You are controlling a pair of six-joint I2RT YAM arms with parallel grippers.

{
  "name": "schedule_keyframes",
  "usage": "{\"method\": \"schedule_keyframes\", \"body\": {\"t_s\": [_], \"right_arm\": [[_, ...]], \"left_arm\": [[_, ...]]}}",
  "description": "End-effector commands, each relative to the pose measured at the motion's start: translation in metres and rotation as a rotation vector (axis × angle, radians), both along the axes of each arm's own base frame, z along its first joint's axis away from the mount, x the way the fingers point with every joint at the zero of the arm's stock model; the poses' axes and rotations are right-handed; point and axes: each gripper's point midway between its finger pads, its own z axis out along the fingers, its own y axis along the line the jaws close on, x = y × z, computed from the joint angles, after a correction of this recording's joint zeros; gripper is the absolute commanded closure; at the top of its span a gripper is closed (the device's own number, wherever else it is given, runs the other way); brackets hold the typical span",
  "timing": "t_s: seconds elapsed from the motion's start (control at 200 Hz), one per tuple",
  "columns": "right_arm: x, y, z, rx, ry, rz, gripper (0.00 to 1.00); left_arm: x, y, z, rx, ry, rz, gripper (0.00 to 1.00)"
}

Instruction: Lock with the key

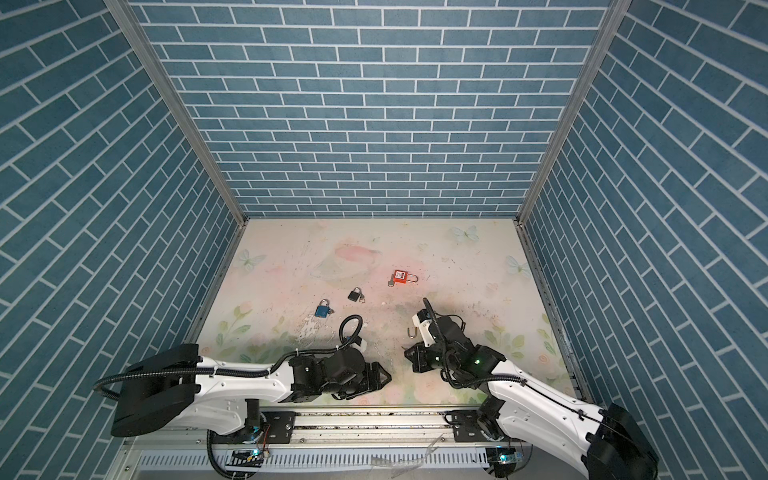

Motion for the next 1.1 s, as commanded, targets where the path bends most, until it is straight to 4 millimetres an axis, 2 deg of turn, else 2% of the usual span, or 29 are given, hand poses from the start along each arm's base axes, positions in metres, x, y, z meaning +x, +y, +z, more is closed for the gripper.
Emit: {"method": "schedule_keyframes", "body": {"t_s": [0.0,0.3,0.7,0.805,0.92,1.095], "right_arm": [[0.005,0.005,0.006,0.009,-0.027,0.009,1.00],[0.003,0.006,0.001,0.003,-0.001,0.010,1.00],[-0.008,-0.004,-0.011,0.003,0.048,-0.013,1.00],[-0.012,-0.004,-0.013,0.010,0.063,-0.013,1.00],[-0.017,-0.001,-0.018,0.014,0.091,-0.004,1.00],[-0.025,0.009,-0.024,0.013,0.126,0.039,1.00]], "left_arm": [[0.004,0.029,-0.029,0.125,-0.007,0.026,0.20],[0.013,0.015,-0.030,0.109,-0.026,0.000,0.19],[0.030,0.018,-0.025,0.148,-0.110,0.016,0.19],[0.039,0.016,-0.008,0.143,-0.176,0.010,0.19],[0.054,0.021,0.027,0.156,-0.306,0.007,0.19],[0.081,0.055,0.067,0.203,-0.466,0.041,0.14]]}}
